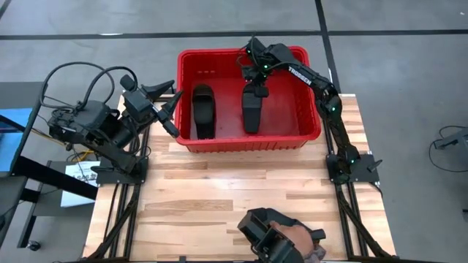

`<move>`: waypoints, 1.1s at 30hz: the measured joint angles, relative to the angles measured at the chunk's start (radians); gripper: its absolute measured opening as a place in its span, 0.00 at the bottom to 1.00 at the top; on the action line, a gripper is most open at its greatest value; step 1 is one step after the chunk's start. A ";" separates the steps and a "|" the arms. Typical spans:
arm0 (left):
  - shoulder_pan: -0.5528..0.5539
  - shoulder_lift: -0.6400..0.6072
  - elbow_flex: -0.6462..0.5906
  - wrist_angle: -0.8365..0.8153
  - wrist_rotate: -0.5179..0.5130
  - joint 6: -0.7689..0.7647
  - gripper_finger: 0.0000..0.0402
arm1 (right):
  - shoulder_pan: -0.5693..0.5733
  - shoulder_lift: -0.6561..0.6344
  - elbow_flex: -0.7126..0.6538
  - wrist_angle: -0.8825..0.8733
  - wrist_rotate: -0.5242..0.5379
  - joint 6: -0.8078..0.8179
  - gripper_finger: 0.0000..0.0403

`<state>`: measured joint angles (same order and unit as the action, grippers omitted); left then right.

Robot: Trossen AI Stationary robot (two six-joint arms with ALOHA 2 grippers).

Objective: Pick and place slides into bin
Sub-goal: Put the black slide into the red bin

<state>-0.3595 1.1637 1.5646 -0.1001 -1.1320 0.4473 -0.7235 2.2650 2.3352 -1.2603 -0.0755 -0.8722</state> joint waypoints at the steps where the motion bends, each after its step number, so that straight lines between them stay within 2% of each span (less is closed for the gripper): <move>1: 0.000 0.000 0.000 0.000 0.000 0.000 0.36 | 0.002 0.000 0.000 0.007 -0.002 0.000 0.03; 8: 0.000 0.000 0.000 -0.034 0.000 -0.033 0.36 | 0.030 0.000 -0.001 0.047 0.060 -0.001 0.15; 27: 0.000 0.001 0.000 -0.075 0.000 -0.078 0.36 | 0.036 -0.001 -0.001 0.042 0.074 0.042 0.17; 33: 0.000 0.001 0.000 -0.075 0.000 -0.079 0.36 | 0.036 -0.001 -0.001 0.042 0.074 0.071 0.23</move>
<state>-0.3595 1.1645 1.5642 -0.1749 -1.1320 0.3687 -0.6872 2.2642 2.3344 -1.2179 -0.0014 -0.8013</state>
